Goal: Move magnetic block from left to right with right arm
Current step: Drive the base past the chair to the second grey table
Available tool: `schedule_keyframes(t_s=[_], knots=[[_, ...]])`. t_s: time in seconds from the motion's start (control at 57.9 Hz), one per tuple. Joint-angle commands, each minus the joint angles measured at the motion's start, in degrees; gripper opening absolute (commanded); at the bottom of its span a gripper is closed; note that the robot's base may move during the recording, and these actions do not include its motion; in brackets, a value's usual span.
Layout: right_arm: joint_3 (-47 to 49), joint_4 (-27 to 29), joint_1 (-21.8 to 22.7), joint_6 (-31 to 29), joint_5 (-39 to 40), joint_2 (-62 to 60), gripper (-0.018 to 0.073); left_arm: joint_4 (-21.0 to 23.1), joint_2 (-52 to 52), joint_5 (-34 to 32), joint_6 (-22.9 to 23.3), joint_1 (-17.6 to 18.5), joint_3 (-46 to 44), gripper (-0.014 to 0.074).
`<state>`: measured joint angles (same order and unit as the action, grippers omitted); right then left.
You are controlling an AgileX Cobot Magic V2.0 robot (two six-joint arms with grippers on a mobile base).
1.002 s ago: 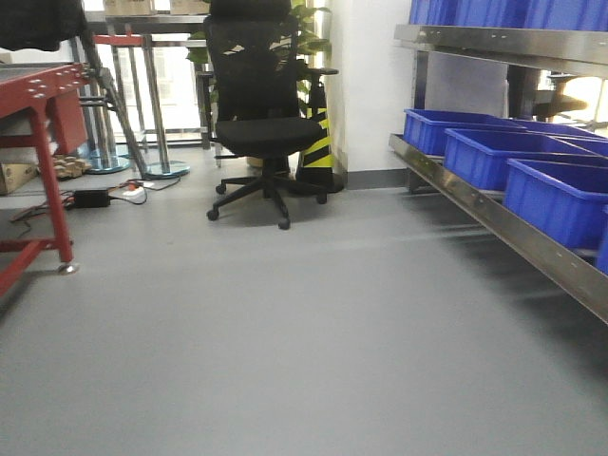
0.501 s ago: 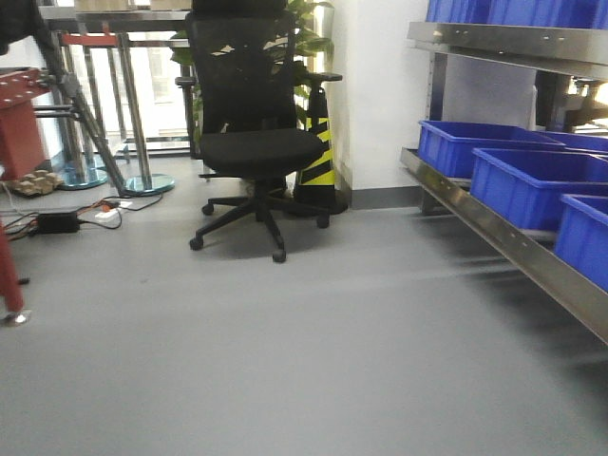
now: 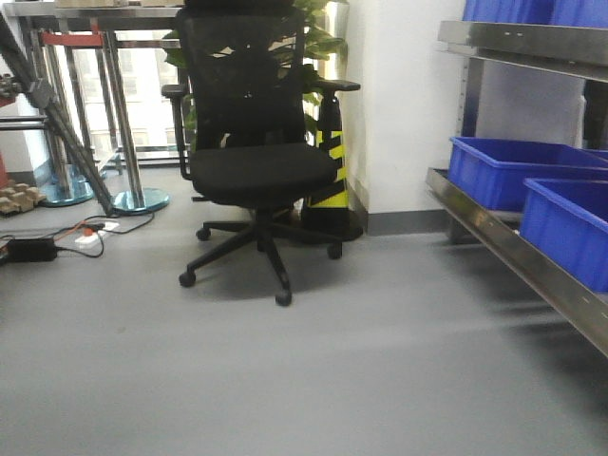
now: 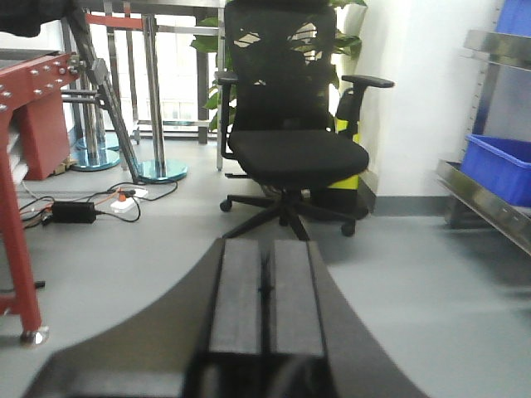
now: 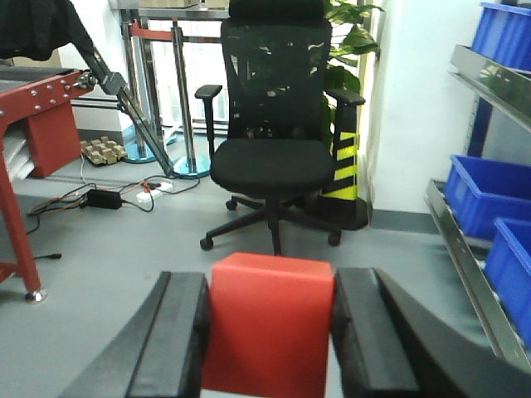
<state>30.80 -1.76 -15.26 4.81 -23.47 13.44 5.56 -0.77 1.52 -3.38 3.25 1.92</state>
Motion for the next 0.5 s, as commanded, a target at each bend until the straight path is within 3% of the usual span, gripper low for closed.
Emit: schedule_keyframes(t_s=[0.0, 0.484], knots=[[1.51, -0.11, 0.16, -0.44, 4.94, 0.82, 0.0204, 0.26, -0.48, -4.75, 0.40, 0.37, 0.46, -0.0126], [1.51, -0.11, 0.16, -0.44, 4.94, 0.82, 0.0204, 0.26, -0.48, -4.75, 0.40, 0.48, 0.46, -0.0126]])
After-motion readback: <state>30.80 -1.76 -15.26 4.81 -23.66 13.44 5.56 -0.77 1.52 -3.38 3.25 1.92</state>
